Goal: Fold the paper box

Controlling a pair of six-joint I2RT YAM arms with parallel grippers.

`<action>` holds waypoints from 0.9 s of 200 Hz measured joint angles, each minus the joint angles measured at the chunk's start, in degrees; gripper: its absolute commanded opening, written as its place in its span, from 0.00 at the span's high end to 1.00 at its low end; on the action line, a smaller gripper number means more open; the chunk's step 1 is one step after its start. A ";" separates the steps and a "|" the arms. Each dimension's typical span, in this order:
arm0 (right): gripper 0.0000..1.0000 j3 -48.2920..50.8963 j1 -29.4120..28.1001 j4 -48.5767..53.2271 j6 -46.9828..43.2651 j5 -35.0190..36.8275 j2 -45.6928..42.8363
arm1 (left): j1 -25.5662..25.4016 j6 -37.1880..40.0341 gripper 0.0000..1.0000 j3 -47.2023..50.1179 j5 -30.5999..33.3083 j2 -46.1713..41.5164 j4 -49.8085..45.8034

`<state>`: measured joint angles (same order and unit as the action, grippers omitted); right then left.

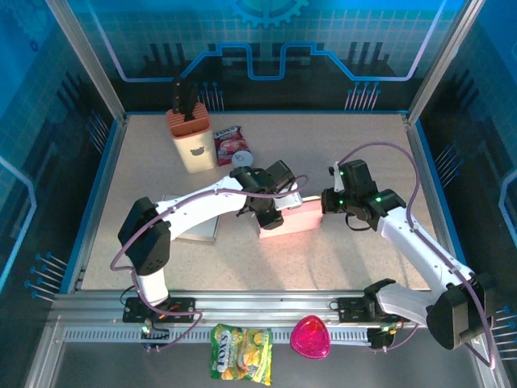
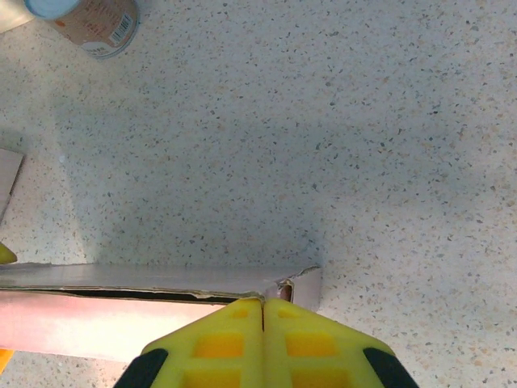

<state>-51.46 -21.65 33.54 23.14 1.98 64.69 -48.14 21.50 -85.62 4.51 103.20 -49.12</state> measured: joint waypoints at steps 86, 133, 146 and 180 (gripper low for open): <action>1.00 3.74 -1.62 -5.70 2.34 3.21 -1.22 | 0.66 -1.90 0.50 3.65 1.36 -3.21 3.69; 1.00 5.01 -1.70 -6.29 2.32 4.15 -2.16 | 0.74 -2.78 0.48 5.66 1.44 -6.51 5.11; 1.00 5.44 -1.90 -6.43 2.34 4.37 -2.71 | 0.74 -3.48 0.46 6.29 1.51 -7.02 5.75; 1.00 5.66 -2.97 -6.38 2.34 5.16 -3.13 | 0.74 -5.29 0.38 8.68 1.73 -9.51 7.23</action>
<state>-45.80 -24.62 27.16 25.47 7.14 61.56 -47.40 16.21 -76.95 6.24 93.69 -41.89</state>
